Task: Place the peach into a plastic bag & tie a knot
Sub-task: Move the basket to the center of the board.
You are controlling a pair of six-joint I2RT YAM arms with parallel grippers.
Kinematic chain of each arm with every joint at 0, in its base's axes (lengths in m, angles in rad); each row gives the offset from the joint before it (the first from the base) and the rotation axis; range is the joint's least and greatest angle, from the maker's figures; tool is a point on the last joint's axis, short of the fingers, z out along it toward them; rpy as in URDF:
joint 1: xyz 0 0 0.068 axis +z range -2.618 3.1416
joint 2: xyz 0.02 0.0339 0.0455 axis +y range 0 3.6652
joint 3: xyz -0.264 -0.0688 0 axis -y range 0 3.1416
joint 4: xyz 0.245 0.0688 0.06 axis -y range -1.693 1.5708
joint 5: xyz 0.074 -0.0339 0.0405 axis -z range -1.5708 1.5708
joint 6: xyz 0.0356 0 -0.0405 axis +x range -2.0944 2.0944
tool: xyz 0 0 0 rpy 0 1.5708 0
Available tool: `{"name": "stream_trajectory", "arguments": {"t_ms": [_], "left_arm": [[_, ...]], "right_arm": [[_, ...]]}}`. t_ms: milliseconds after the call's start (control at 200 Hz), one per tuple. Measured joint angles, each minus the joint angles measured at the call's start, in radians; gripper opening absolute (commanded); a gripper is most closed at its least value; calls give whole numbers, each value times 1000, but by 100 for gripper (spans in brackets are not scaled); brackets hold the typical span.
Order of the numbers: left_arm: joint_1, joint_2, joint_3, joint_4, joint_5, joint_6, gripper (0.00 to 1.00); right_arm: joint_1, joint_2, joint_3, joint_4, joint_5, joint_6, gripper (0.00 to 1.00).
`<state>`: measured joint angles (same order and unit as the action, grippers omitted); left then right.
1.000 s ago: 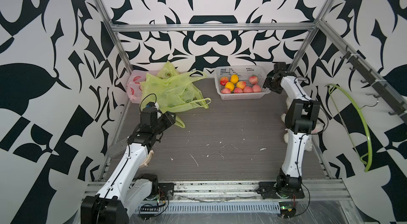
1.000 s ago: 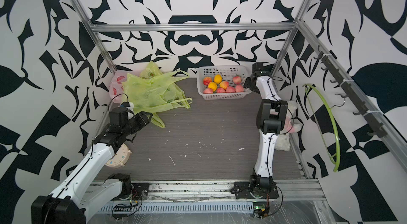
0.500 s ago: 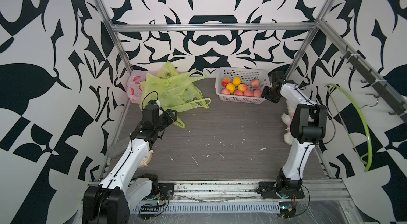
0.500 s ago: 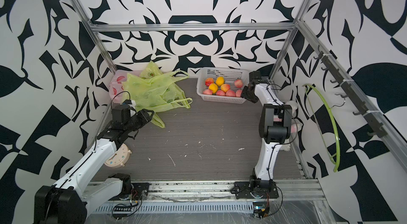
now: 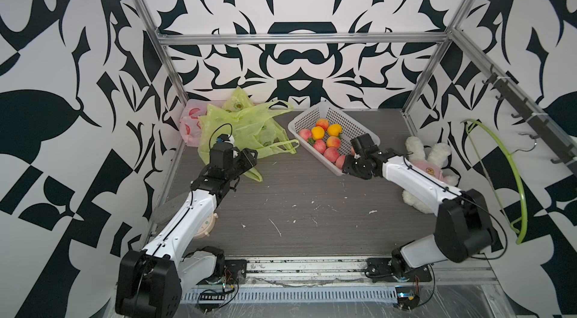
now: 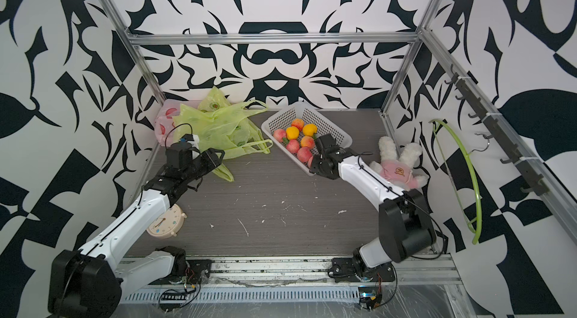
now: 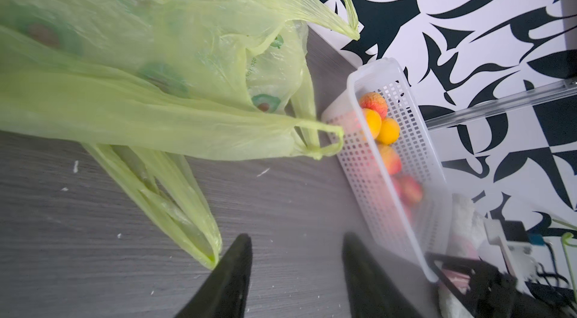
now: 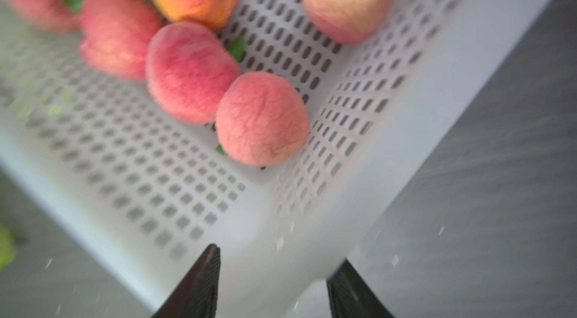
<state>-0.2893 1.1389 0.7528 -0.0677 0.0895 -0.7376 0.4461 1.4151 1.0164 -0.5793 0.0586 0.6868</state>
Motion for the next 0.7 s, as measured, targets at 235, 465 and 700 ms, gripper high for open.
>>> {"name": "stream_trajectory", "arguments": {"t_ms": [235, 465, 700], "left_arm": [[-91, 162, 103, 23, -11, 19, 38], [-153, 394, 280, 40, -14, 29, 23], [-185, 660, 558, -32, -27, 46, 13]], "right_arm": [[92, -199, 51, -142, 34, 11, 46], [-2, -60, 305, -172, 28, -110, 15], [-108, 317, 535, -146, -35, -203, 2]]}}
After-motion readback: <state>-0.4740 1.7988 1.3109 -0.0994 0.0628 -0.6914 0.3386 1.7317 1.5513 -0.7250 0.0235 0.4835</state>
